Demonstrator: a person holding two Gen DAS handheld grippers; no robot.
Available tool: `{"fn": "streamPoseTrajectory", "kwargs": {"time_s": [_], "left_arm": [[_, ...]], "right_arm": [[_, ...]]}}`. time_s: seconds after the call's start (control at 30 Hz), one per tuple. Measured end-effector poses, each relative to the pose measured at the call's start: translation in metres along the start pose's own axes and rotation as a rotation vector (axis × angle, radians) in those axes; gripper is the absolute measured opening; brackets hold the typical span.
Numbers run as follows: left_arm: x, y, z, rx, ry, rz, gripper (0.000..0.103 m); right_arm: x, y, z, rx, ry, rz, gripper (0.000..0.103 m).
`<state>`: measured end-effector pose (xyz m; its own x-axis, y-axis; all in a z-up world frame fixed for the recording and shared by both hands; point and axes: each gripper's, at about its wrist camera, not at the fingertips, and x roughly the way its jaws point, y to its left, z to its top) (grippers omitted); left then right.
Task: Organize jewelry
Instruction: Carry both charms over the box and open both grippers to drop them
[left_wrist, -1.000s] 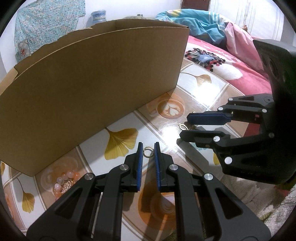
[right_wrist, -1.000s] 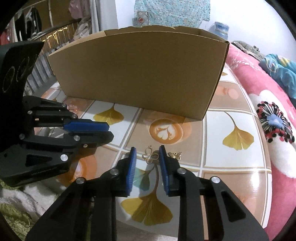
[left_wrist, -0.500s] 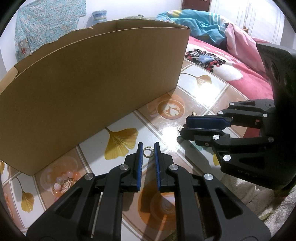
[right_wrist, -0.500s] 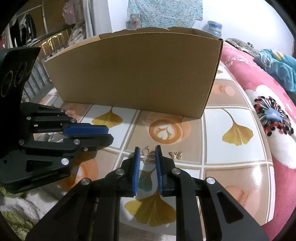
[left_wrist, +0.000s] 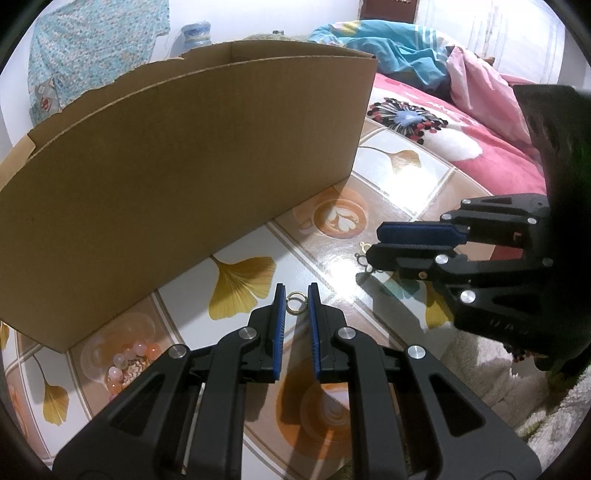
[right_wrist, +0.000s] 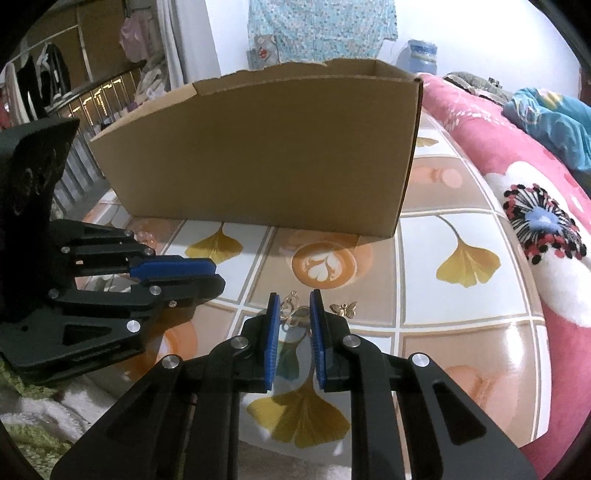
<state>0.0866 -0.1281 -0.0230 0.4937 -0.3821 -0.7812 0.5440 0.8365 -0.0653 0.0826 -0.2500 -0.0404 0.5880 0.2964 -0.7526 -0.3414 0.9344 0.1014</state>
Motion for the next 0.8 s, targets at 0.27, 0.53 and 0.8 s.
{"fn": "streamPoseTrajectory", "kwargs": {"time_s": [0.27, 0.53, 0.8], "left_arm": [[-0.016, -0.004, 0.002, 0.023, -0.037, 0.003, 0.011], [-0.067, -0.011, 0.025, 0.056, -0.155, -0.033, 0.011], [-0.094, 0.026, 0.086, 0.015, -0.222, 0.020, 0.011]], "right_arm": [[-0.017, 0.000, 0.005, 0.005, -0.050, 0.005, 0.016], [-0.051, 0.002, 0.028, 0.006, -0.139, 0.042, 0.016], [-0.072, -0.007, 0.089, 0.027, -0.252, 0.128, 0.016]]}}
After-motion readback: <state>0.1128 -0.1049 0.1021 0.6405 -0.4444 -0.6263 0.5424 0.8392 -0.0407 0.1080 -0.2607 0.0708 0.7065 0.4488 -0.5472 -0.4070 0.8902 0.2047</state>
